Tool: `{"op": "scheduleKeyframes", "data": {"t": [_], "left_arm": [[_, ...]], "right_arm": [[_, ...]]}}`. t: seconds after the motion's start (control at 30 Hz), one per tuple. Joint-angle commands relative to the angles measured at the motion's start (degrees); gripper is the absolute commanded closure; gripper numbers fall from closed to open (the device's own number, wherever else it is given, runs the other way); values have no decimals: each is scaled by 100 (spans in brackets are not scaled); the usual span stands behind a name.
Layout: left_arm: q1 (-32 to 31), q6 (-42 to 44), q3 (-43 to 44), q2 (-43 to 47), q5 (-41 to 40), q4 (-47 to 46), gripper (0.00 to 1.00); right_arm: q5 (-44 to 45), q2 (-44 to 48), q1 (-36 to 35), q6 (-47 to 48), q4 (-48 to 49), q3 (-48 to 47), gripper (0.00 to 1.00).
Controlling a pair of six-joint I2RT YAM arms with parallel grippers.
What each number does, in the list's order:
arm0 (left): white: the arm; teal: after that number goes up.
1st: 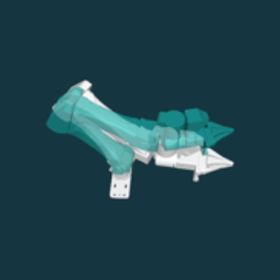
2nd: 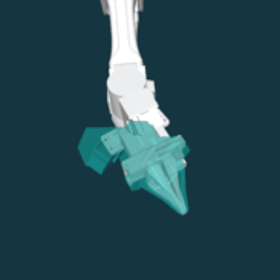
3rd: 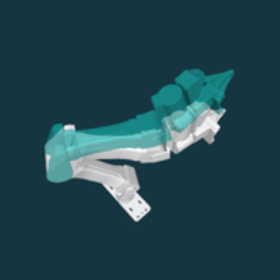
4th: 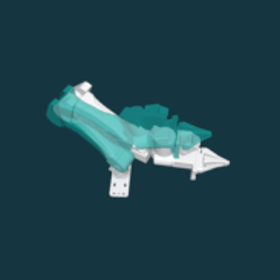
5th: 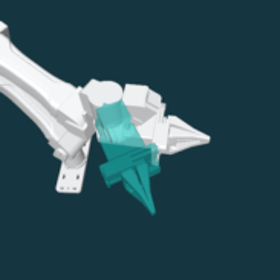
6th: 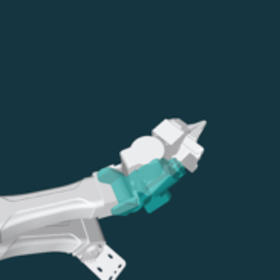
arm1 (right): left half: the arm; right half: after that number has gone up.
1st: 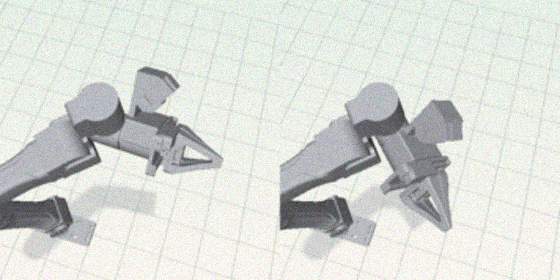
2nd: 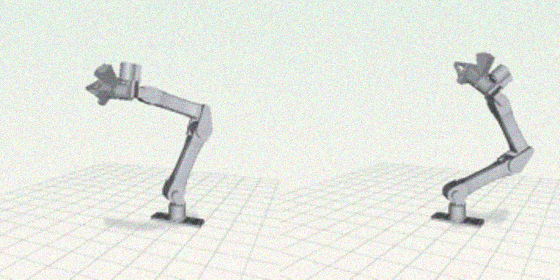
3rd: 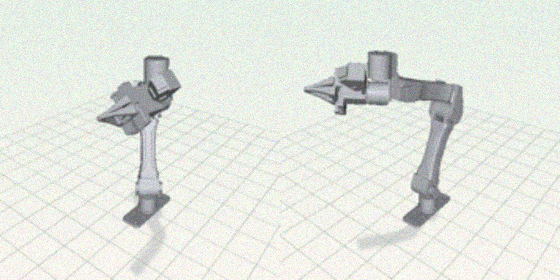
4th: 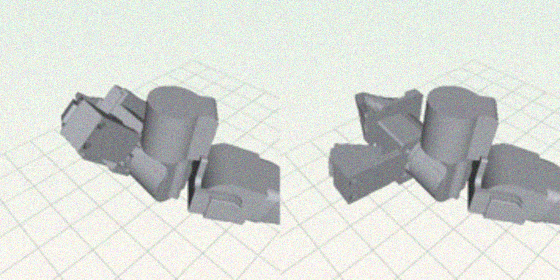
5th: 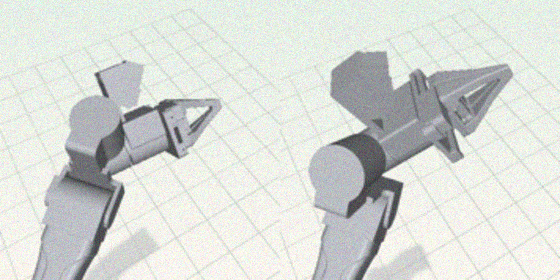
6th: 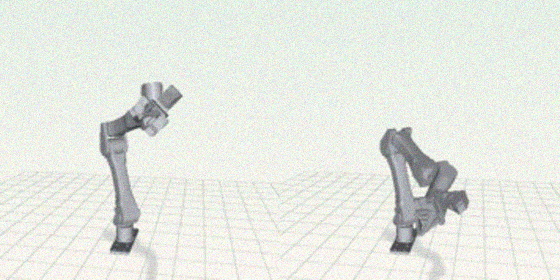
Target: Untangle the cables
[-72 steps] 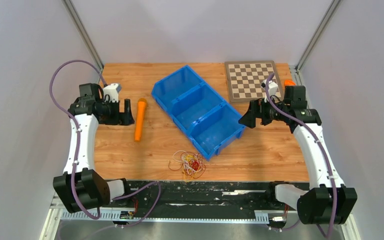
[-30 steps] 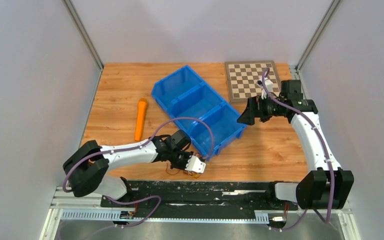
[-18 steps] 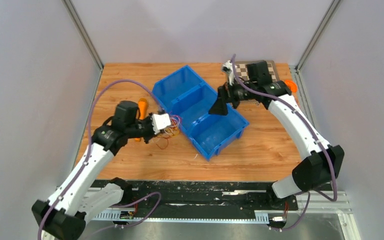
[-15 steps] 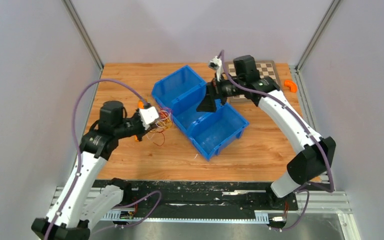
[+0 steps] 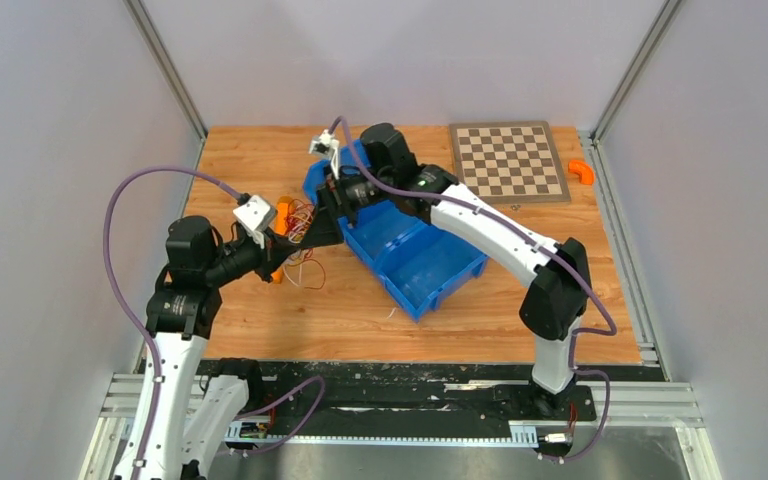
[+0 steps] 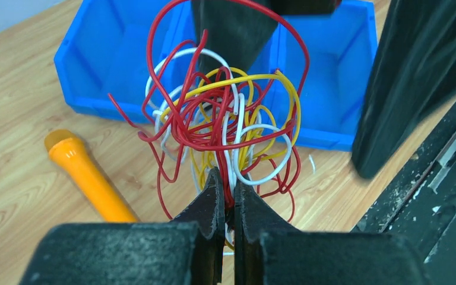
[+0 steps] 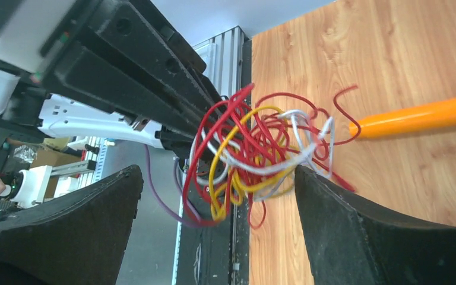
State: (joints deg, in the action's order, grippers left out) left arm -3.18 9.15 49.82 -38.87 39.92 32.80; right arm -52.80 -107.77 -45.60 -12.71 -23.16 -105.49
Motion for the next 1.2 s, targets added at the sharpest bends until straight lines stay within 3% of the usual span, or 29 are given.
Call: {"op": "scheduleKeyframes", "data": {"t": [0.0,0.13,0.17,0.3,0.47,0.6,0.7,0.8,0.9,0.93,0.97,1.0,1.03,1.07,1.17], "left_arm": [[133,-464,48,37,153,-361,100],[191,-256,223,-70,157,52,98],[225,-93,355,-109,108,372,98],[774,787,857,-497,-302,1659,95],[2527,2042,1198,-1172,39,2783,92],[3395,2913,1360,-1785,253,3254,92],[3653,3308,1377,-2133,335,3510,89],[3700,3841,1430,-2129,613,3982,79],[3699,3928,1485,-1858,1116,4174,91],[3700,3950,1525,-1811,1238,4231,94],[3693,3987,1628,-1739,1523,4410,99],[3688,4108,1680,-1699,1701,4525,100],[3685,4189,1770,-1611,2116,4745,100],[3680,4297,1791,-1480,2331,4815,100],[3597,3954,1787,-1196,3271,4652,85]], "right_arm": [[177,-466,-214,-573,873,-278,11],[199,-682,-234,-671,1013,-315,84],[237,-631,-200,-627,1015,-260,97],[529,-20,168,-351,1015,154,100],[563,681,719,-286,1062,691,100],[581,1079,912,-242,1134,944,100],[543,1231,970,-223,1180,1020,100],[352,1243,967,-297,1299,1098,100],[-6,1119,926,-380,1393,1100,100],[-62,1070,886,-375,1372,1080,88],[-56,1028,831,-385,1363,1094,65],[46,990,769,-419,1370,1137,35],[185,961,673,-454,1378,1175,15],[261,902,569,-462,1376,1182,2],[200,640,179,-516,1381,1019,0]]}}
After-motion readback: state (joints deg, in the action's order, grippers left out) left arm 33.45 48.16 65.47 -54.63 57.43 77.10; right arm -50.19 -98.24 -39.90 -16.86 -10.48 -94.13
